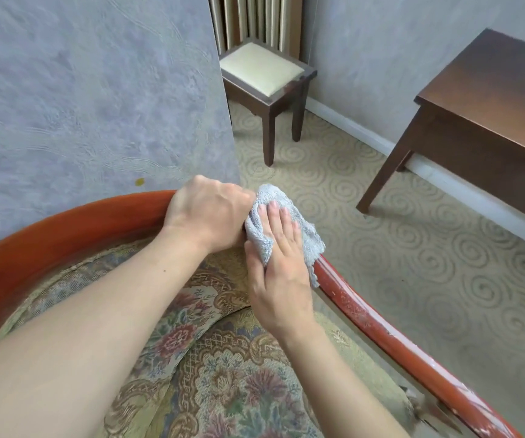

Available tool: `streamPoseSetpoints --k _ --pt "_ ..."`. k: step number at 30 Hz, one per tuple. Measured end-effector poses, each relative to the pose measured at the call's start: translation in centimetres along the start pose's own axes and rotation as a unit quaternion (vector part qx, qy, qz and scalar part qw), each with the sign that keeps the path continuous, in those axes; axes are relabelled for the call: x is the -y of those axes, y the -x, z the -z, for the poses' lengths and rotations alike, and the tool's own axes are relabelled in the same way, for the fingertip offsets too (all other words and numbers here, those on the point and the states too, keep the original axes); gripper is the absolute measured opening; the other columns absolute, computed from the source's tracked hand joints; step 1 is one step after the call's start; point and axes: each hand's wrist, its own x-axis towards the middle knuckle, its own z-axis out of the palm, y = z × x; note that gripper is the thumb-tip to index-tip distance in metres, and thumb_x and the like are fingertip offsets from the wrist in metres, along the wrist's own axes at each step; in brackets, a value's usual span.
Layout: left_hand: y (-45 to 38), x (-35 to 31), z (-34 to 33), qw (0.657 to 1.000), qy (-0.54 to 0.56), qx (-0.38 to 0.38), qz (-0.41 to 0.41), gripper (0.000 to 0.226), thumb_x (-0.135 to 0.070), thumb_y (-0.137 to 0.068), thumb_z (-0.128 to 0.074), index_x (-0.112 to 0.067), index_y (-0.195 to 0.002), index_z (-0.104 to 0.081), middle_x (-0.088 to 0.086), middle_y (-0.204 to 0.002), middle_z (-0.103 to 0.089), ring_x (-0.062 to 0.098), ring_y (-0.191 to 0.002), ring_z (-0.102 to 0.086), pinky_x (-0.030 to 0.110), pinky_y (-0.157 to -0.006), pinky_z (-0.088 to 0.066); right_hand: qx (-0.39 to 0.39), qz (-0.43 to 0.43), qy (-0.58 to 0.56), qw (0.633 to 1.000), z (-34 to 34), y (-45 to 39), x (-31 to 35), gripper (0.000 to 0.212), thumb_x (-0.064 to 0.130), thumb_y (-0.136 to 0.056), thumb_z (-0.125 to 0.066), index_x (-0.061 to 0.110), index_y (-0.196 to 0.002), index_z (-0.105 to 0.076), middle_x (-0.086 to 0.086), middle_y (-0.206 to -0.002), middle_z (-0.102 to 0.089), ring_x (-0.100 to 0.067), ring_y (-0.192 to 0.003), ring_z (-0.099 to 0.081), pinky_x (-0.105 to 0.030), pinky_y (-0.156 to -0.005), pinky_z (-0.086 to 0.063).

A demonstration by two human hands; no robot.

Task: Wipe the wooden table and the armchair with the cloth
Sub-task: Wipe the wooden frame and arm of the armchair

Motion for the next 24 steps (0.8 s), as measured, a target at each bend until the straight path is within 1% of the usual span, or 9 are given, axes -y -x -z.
streamPoseSetpoints --k 3,5,8,11,14,16,20,22,24 --pt "-0.1 -0.1 -0.3 1.0 -0.005 0.009 0.005 0.011 -0.035 -0.093 -0.049 -0.03 -0.085 -0.055 -0.005 -0.092 -0.073 0.02 -0.082 -0.073 0.028 -0.057 -0.029 -0.004 0.048 0.028 0.998 0.1 -0.5 -0.7 0.052 0.028 -0.104 -0.038 0.008 -0.152 -0.038 -0.008 -0.16 -0.033 -0.018 -0.153 -0.02 -0.037 -0.126 -0.015" --pt "-0.1 -0.2 -0.2 1.0 0.02 0.003 0.014 0.021 -0.047 -0.093 -0.048 -0.03 -0.081 -0.049 -0.004 -0.091 -0.073 0.021 -0.082 -0.072 0.029 -0.059 -0.031 0.004 0.061 0.07 0.996 0.8 0.0 -1.6 0.05 0.028 -0.104 -0.038 0.007 -0.149 -0.044 -0.008 -0.16 -0.034 -0.019 -0.152 -0.025 -0.039 -0.124 -0.021" --pt "-0.1 -0.2 -0.3 0.999 0.037 -0.015 0.02 0.063 -0.091 -0.071 -0.046 -0.029 -0.078 -0.049 -0.007 -0.085 -0.072 0.02 -0.08 -0.072 0.03 -0.06 -0.032 -0.019 -0.005 0.118 0.993 2.0 2.5 -3.3 0.051 0.028 -0.102 -0.036 0.005 -0.147 -0.047 -0.009 -0.158 -0.038 -0.02 -0.149 -0.031 -0.043 -0.121 -0.029" --pt "0.0 -0.1 -0.4 0.999 0.023 -0.019 0.012 0.08 -0.102 -0.058 -0.041 -0.029 -0.087 -0.061 -0.009 -0.085 -0.071 0.017 -0.079 -0.072 0.029 -0.059 -0.034 -0.078 -0.093 0.134 0.984 1.4 4.8 -2.9 0.057 0.03 -0.1 -0.035 0.0 -0.147 -0.044 -0.011 -0.156 -0.038 -0.025 -0.148 -0.032 -0.046 -0.119 -0.029" --pt "0.2 -0.2 -0.1 0.999 0.027 -0.025 0.017 0.076 -0.1 -0.06 -0.044 -0.029 -0.084 -0.059 -0.008 -0.084 -0.072 0.017 -0.079 -0.072 0.029 -0.059 -0.032 -0.122 -0.169 0.085 0.974 -0.6 3.6 -0.2 0.062 0.036 -0.1 -0.03 -0.001 -0.149 -0.036 -0.009 -0.158 -0.03 -0.022 -0.149 -0.022 -0.037 -0.123 -0.011" --pt "0.1 -0.4 -0.1 0.999 0.025 -0.032 0.022 0.062 -0.09 -0.071 -0.048 -0.029 -0.078 -0.049 -0.007 -0.083 -0.071 0.018 -0.078 -0.072 0.029 -0.059 -0.029 -0.125 -0.161 0.049 0.978 -1.5 1.7 1.2 0.062 0.037 -0.1 -0.027 0.002 -0.151 -0.035 -0.008 -0.159 -0.028 -0.022 -0.151 -0.019 -0.035 -0.124 -0.006" --pt "0.2 -0.1 -0.7 1.0 0.003 -0.015 0.008 0.019 -0.038 -0.096 -0.05 -0.031 -0.079 -0.044 -0.006 -0.089 -0.073 0.02 -0.076 -0.071 0.027 -0.055 -0.028 -0.096 -0.084 0.011 0.992 -2.1 -0.8 2.5 0.058 0.035 -0.102 -0.032 0.005 -0.151 -0.037 -0.011 -0.159 -0.034 -0.024 -0.152 -0.023 -0.041 -0.126 -0.012" --pt "0.2 0.0 -0.7 1.0 -0.001 -0.011 0.005 0.015 -0.033 -0.094 -0.052 -0.029 -0.08 -0.054 -0.006 -0.086 -0.073 0.021 -0.073 -0.072 0.026 -0.053 -0.029 -0.083 -0.032 0.038 0.995 -1.8 -0.8 1.9 0.056 0.029 -0.101 -0.037 0.002 -0.149 -0.041 -0.013 -0.157 -0.039 -0.026 -0.15 -0.028 -0.042 -0.125 -0.018" --pt "0.2 -0.3 -0.3 1.0 0.023 -0.019 0.008 0.023 -0.046 -0.091 -0.054 -0.027 -0.081 -0.062 -0.004 -0.082 -0.074 0.023 -0.071 -0.072 0.027 -0.054 -0.033 -0.058 0.014 0.103 0.993 -0.7 -0.1 0.1 0.054 0.025 -0.099 -0.041 0.002 -0.148 -0.044 -0.013 -0.155 -0.041 -0.026 -0.148 -0.033 -0.044 -0.122 -0.027"
